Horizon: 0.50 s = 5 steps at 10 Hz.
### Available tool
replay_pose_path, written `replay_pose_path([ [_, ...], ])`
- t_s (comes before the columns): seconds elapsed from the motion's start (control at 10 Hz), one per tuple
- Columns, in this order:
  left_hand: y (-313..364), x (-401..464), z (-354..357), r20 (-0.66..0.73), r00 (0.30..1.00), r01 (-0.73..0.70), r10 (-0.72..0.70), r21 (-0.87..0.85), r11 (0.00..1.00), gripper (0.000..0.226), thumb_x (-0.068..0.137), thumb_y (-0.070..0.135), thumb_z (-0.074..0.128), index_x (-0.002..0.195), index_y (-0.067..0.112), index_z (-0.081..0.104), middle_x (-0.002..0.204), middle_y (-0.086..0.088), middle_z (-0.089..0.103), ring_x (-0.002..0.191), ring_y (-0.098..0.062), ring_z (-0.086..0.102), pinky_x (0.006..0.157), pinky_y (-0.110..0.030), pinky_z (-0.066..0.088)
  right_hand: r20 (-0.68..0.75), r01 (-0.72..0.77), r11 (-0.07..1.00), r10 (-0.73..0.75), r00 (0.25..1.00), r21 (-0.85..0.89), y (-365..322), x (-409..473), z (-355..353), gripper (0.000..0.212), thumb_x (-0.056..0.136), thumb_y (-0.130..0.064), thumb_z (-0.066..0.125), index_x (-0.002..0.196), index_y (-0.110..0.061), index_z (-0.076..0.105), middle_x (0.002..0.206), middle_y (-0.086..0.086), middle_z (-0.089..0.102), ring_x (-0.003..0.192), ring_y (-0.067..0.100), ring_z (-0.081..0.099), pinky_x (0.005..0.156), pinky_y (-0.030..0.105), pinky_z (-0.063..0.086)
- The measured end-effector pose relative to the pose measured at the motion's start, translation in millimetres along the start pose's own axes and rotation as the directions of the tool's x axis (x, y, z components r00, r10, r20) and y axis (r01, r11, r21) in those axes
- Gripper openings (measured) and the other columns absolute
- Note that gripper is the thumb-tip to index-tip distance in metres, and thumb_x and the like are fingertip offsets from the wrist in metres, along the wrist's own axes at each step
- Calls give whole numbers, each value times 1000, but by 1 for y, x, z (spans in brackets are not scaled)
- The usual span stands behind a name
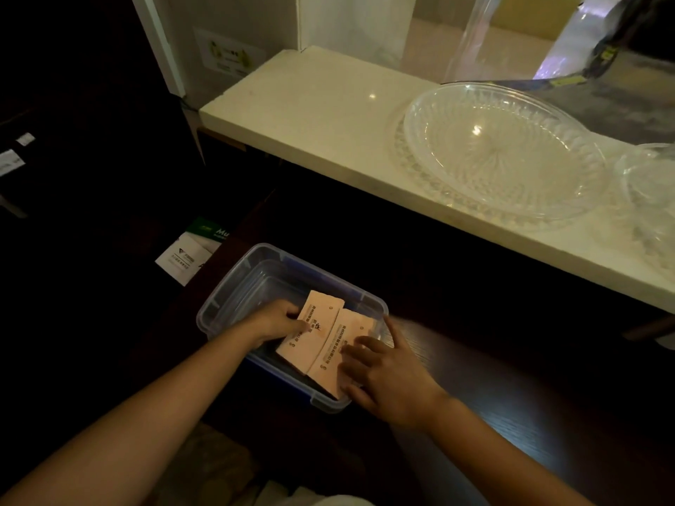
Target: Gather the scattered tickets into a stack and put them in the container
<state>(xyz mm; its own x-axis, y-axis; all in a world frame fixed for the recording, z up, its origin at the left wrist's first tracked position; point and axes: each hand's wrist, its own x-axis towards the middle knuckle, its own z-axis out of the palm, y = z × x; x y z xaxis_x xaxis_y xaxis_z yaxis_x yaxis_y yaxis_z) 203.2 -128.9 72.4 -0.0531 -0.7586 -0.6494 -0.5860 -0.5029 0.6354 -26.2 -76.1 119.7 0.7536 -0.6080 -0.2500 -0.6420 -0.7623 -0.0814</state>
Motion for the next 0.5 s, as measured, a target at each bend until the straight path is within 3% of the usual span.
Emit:
replay_pose_path([
  [0.1,1,-3,1,18,1000,11,-11,-1,1000,32,83,21,62,113,12,60,117,-9,66,95,-16,61,79,-28,48,-14,10,1000,-10,1000,3,0,0,2,59,87,-52,11,124,-26,49,133,3,53,130,25,37,107,58,-15],
  [0.4,10,-17,-9,84,995,62,-55,-85,994,35,91,31,47,121,14,53,120,-7,59,112,-23,53,92,-39,42,-91,8,1000,-5,996,30,-3,0,-2,56,89,-52,12,119,-28,53,122,0,61,123,21,45,101,49,-33],
  [0.5,17,-31,-29,-49,998,-32,33,12,999,49,87,36,53,132,19,44,125,0,53,114,-19,52,85,-32,45,-145,-18,995,32,989,95,-4,8,-13,53,91,-51,15,116,-26,56,115,1,65,117,21,50,102,49,-29],
])
